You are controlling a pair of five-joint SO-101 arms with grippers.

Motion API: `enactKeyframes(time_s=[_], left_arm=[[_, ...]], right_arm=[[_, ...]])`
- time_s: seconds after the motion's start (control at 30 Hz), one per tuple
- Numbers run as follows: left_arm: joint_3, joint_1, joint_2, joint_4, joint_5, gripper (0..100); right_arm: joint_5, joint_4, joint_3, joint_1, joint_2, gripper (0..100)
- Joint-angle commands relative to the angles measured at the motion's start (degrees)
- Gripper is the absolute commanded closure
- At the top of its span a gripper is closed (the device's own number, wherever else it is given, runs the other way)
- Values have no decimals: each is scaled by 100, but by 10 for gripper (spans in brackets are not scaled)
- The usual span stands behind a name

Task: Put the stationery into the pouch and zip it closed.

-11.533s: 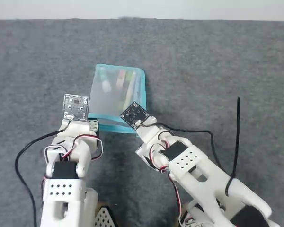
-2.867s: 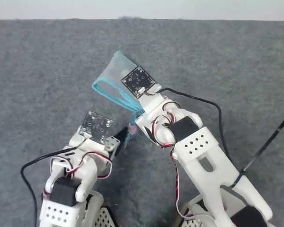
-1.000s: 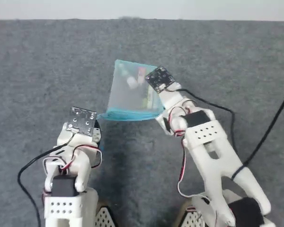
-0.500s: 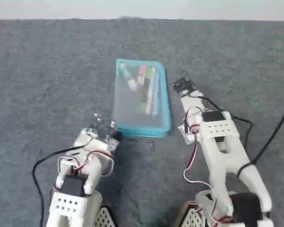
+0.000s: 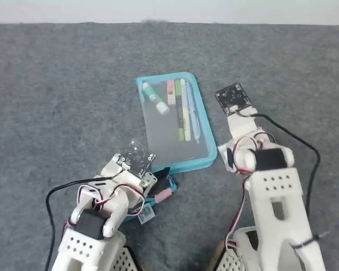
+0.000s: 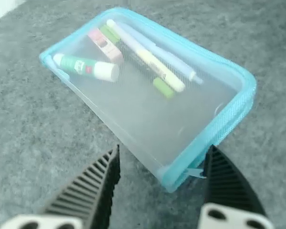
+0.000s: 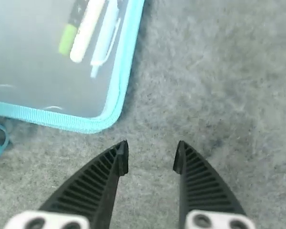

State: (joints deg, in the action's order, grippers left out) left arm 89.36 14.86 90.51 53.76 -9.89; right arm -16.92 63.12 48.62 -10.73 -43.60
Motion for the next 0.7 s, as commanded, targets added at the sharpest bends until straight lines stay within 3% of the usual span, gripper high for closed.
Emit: enactKeyframes(time_s=[0.0, 0.07, 0.17, 0.37, 0.43, 0.57, 0.67], left_arm=[[-629, -510, 132, -26, 229, 728], [-804, -1064, 334, -88, 589, 728], [-752, -1714, 1020, -18, 721, 728], [-338, -2180, 1327, 62, 721, 739], [-295, -2251, 1371, 79, 721, 788], [-110, -2479, 1389, 114, 703, 1000], [470, -2936, 1389, 70, 686, 955]], right_arm=[[70, 48, 123, 22, -514, 924], [79, 40, 308, 57, -725, 995], [44, 40, 721, 66, -1121, 976], [35, -145, 1679, 66, -2185, 991], [26, -207, 2031, 75, -2580, 991], [26, -224, 2602, 321, -3301, 991], [26, -242, 3086, 778, -3785, 991]])
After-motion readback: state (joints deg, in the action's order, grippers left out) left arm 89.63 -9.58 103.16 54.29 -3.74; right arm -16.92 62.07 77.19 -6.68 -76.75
